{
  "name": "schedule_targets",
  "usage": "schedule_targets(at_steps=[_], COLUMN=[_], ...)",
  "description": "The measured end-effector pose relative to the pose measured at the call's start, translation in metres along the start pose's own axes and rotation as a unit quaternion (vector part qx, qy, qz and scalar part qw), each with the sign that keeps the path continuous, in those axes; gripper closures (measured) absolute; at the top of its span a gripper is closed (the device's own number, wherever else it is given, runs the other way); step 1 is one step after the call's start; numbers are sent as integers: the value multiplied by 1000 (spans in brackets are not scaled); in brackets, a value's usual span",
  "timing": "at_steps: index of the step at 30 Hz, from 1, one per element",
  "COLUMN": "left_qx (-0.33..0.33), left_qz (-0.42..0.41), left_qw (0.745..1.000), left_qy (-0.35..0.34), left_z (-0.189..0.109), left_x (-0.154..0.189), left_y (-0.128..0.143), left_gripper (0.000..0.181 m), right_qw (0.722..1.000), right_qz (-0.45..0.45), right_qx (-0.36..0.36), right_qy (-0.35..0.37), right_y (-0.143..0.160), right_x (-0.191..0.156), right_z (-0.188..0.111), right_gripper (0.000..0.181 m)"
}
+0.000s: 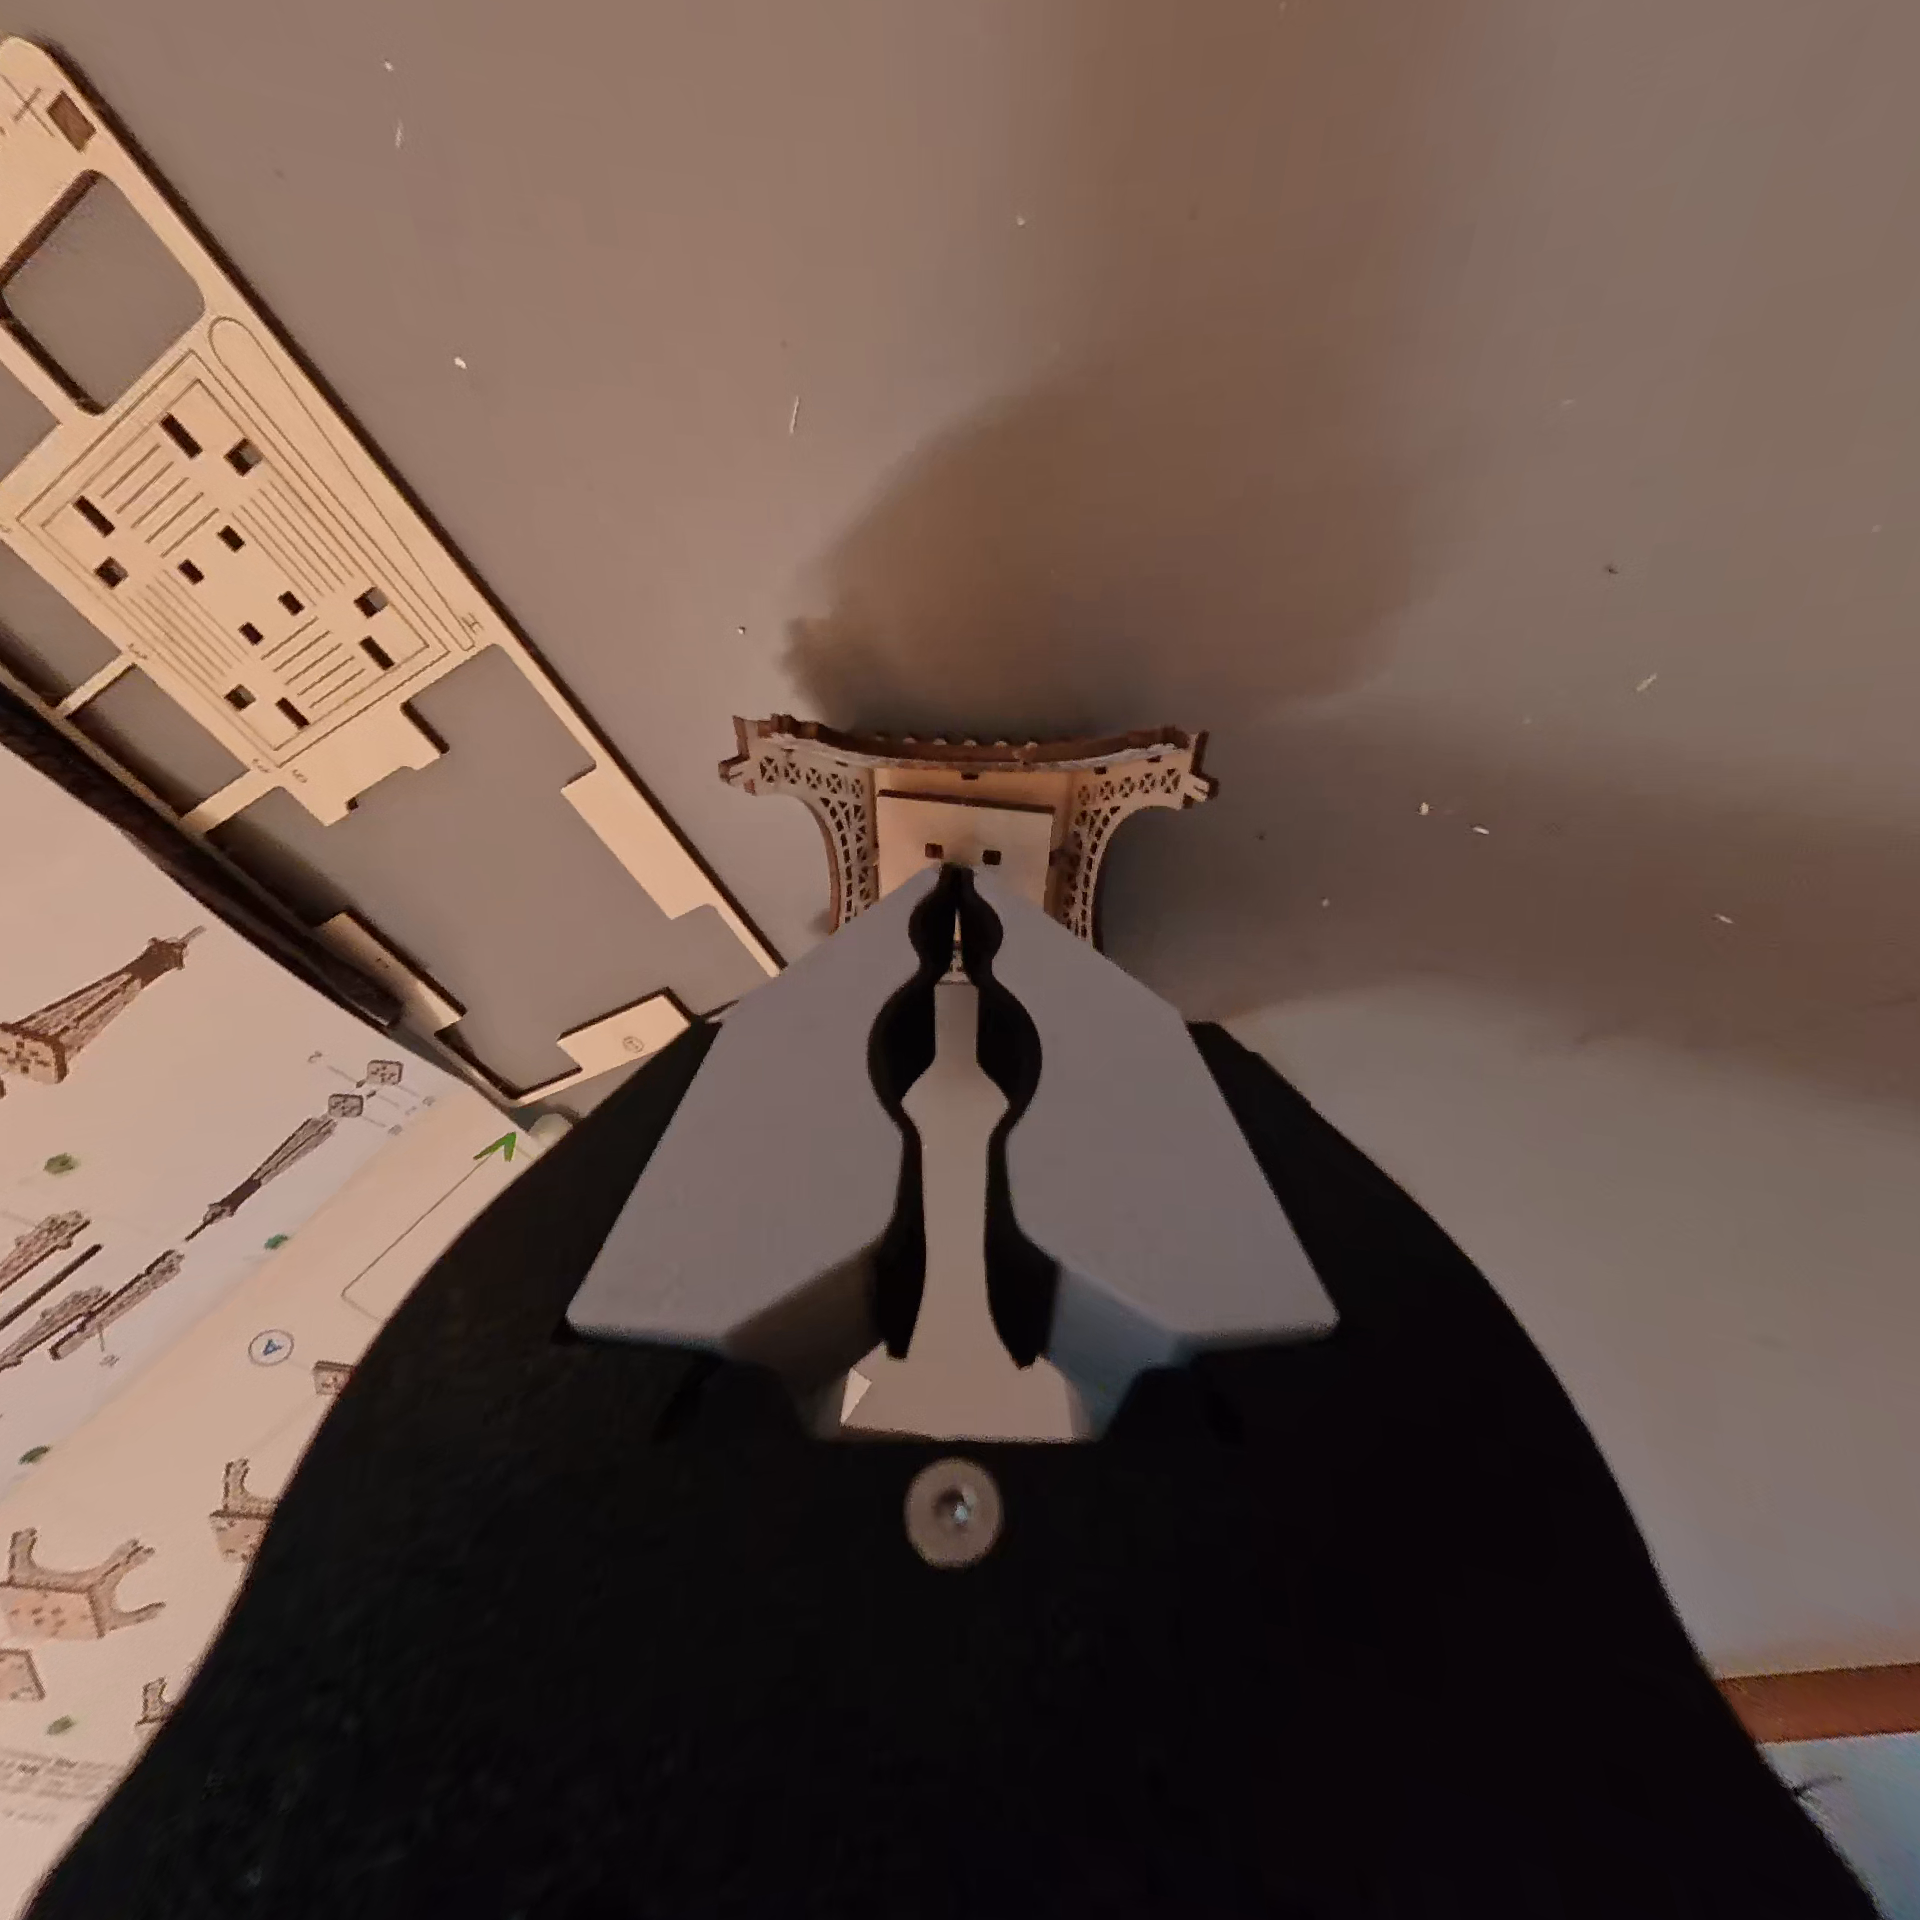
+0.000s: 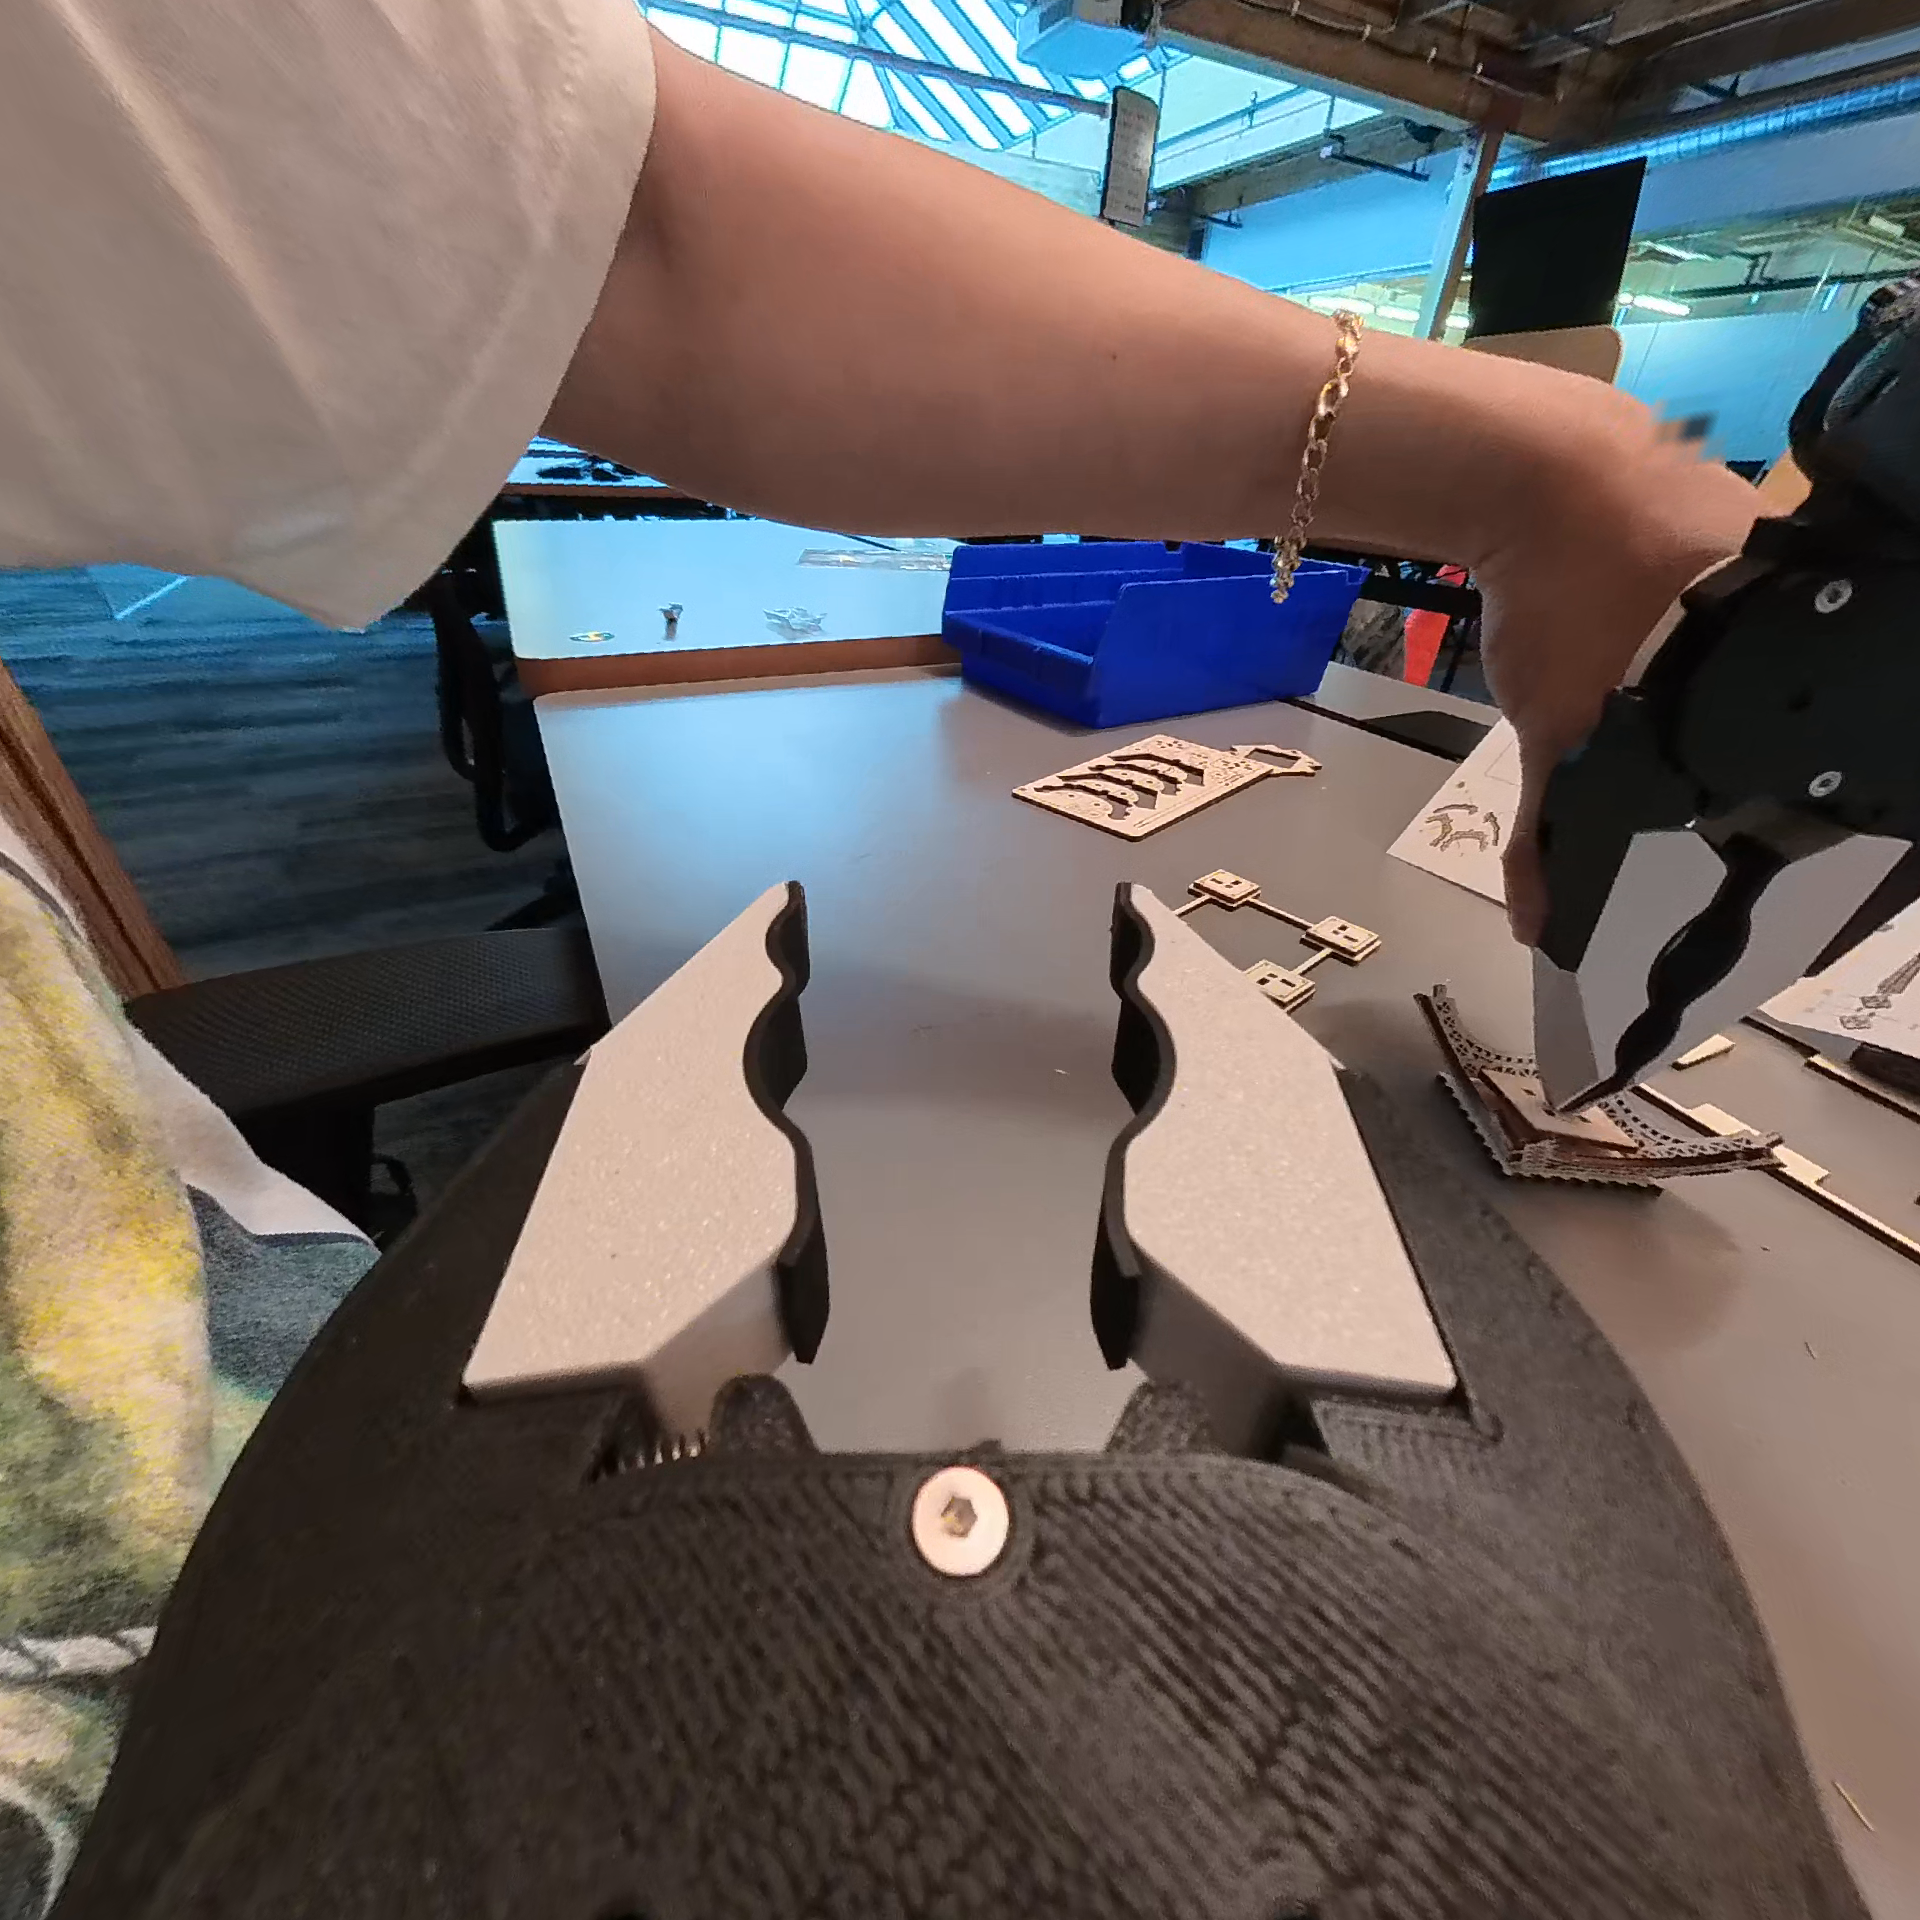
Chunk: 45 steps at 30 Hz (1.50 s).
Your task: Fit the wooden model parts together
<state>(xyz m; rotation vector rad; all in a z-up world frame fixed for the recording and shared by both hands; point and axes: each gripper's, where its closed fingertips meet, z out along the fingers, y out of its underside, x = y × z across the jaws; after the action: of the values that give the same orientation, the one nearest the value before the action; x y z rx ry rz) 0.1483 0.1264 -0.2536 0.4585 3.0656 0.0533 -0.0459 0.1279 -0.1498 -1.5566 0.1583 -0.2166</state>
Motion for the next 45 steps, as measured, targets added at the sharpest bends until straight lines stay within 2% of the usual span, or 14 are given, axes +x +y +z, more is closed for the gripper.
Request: schedule_targets(at_steps=[3,5,7,8,9,12,13,14,16,17,22,30,35,45], left_qx=[-5,-7,-13,-16,-19,-29,-33,-37,-44,-46,-37,-37,-35,-23], left_qz=[-7,-9,-10,-9,-8,-6,-4,-3,1,0,-18,-23,-24,-31], left_qw=[1000,1000,1000,1000,1000,999,999,999,999,999,999,999,999,999], left_qy=[2,-1,-1,1,4,16,18,19,22,25,35,33,30,26], left_z=[1,1,1,1,1,1,1,1,1,1,1,2,2,2], left_x=[0,0,0,0,0,0,0,0,0,0,0,0,0,0], left_y=[3,3,4,4,4,4,4,4,4,4,4,4,4,4], left_gripper=[181,181,181,181,181,181,181,181,181,181,181,181,181,181], right_qw=[1000,996,979,971,965,952,942,927,915,910,899,886,879,884], right_qz=[7,3,21,66,126,262,281,297,290,290,332,378,411,400], right_qx=[1,-7,-32,-50,-69,-53,-50,-48,-44,-47,-54,-51,-47,-44], right_qy=[14,94,199,222,218,151,179,224,277,292,280,265,238,237], right_y=[0,2,9,15,23,22,25,30,36,39,50,60,59,59], right_x=[6,31,68,79,82,74,85,100,117,122,125,137,131,129], right_z=[0,-2,-6,-4,2,36,40,39,34,34,49,59,71,75], right_gripper=[125,125,95,83,85,136,128,107,85,65,46,30,28,28])
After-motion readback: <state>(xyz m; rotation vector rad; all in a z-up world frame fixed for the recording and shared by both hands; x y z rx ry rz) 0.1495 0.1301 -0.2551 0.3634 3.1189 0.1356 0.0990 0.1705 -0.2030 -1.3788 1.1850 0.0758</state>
